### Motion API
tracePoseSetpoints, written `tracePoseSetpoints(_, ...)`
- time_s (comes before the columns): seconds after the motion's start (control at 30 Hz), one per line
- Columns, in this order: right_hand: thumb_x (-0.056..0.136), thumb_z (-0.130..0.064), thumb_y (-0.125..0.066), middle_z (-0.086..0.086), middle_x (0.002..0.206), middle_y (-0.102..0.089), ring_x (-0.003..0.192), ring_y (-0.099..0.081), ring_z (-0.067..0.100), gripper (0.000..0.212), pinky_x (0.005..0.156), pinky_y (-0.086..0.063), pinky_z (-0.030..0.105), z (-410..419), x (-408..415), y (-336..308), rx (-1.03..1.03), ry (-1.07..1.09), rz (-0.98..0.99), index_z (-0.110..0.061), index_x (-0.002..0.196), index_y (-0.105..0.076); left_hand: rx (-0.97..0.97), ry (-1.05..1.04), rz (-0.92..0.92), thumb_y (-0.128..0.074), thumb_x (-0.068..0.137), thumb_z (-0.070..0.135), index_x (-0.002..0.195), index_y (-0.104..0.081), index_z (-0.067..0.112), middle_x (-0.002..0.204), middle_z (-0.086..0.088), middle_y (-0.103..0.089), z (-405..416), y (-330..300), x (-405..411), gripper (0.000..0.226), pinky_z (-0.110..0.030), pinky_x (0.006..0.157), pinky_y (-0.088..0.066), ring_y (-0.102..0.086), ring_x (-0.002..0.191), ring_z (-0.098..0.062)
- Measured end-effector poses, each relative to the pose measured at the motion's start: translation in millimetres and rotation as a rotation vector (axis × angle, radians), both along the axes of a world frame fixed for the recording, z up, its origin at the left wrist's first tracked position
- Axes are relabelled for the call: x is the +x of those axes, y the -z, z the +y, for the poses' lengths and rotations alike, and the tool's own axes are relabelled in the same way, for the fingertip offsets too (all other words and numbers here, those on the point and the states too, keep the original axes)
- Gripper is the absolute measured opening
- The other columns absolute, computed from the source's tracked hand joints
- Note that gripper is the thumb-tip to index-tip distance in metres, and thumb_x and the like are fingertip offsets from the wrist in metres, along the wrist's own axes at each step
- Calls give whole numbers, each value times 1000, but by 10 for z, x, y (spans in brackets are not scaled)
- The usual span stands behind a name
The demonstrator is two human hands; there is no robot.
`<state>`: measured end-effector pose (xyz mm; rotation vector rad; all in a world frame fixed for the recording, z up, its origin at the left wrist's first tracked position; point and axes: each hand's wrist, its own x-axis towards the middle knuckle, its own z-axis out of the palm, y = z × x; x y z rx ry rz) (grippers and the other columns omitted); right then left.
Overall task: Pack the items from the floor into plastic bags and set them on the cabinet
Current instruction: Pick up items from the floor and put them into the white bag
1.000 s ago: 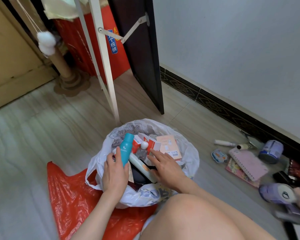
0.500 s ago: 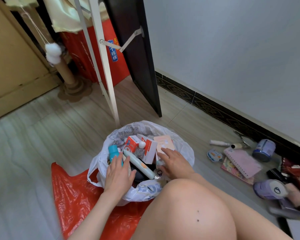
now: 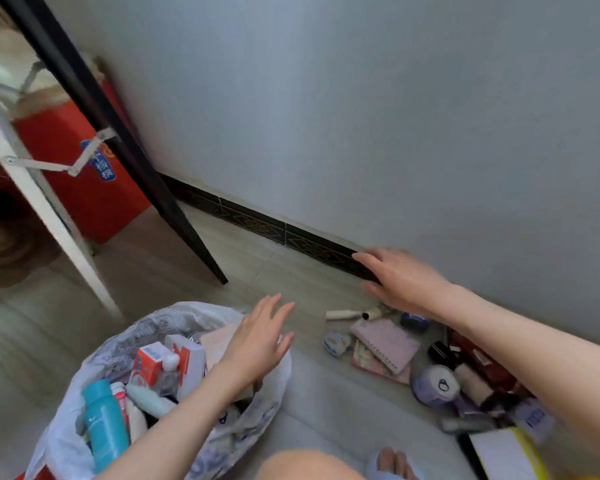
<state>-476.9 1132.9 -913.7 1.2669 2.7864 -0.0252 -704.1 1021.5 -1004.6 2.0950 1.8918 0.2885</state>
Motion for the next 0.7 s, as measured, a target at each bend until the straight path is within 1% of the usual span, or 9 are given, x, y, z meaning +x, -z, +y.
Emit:
tracePoseSetpoints(0.17,95,-33,-41,5,143,-39,127,-39,24,51,101,-39,36,304,543,496,-85,166,9,-17,142,-28,-97,145,53,-42,94,32,142,-26,17,151,-11,-22,667,410,507,53,-37,112,-25,-19,140,-24)
tracePoseSetpoints(0.27,95,-26,-41,4,144,-34,130,-35,22,50,102,-36,33,457,741,1029,-195,182,-49,-17,142,-27,-166,193,67,-41,94,30,142,-25,17,152,-10,-20,963,820,714,52,-36,112,-22,-17,140,-24)
tracePoseSetpoints(0.4,95,-20,-40,7,146,-31,130,-34,23,49,98,-36,33,649,858,1735,-311,184,-147,-14,142,-25,-246,179,39,-42,94,21,142,-25,16,152,-10,-19,1288,1319,898,51,-35,111,-25,-17,140,-24)
tracePoseSetpoints(0.5,93,-8,-40,6,149,-24,133,-30,23,54,101,-34,34,786,841,2123,-344,142,-208,-13,144,-20,-243,175,2,-45,90,10,139,-33,12,147,-14,-27,1480,1639,978,50,-35,106,-32,-27,135,-27)
tracePoseSetpoints(0.53,91,-2,-40,7,151,-20,135,-27,23,59,103,-34,34,832,826,2218,-347,119,-224,-12,144,-18,-211,211,5,-51,86,7,136,-39,10,141,-17,-37,1533,1742,995,51,-37,101,-37,-36,129,-31)
tracePoseSetpoints(0.6,89,3,-39,8,152,-17,136,-24,24,61,103,-36,36,934,785,2352,-337,84,-256,-9,144,-16,-170,267,2,-67,67,-2,120,-56,8,114,-18,-59,1633,1935,1012,55,-40,79,-49,-57,101,-37)
tracePoseSetpoints(0.63,89,3,-38,11,150,-23,135,-27,25,59,102,-38,38,981,764,2417,-325,87,-274,-7,143,-19,-160,263,2,-69,59,-5,110,-61,8,99,-15,-63,1673,2019,1004,53,-39,67,-50,-61,86,-37)
tracePoseSetpoints(0.67,88,2,-39,14,143,-33,131,-33,27,54,100,-40,39,1014,734,2475,-298,81,-283,-5,140,-27,-154,258,6,-68,57,-7,104,-63,8,91,-14,-63,1700,2060,1000,49,-39,62,-49,-61,79,-36)
tracePoseSetpoints(0.7,84,1,-44,17,130,-47,122,-44,30,48,95,-45,39,1031,706,2538,-242,33,-279,-2,131,-40,-157,248,0,-64,61,-8,103,-63,6,90,-14,-62,1718,2068,1013,45,-39,64,-47,-59,80,-37)
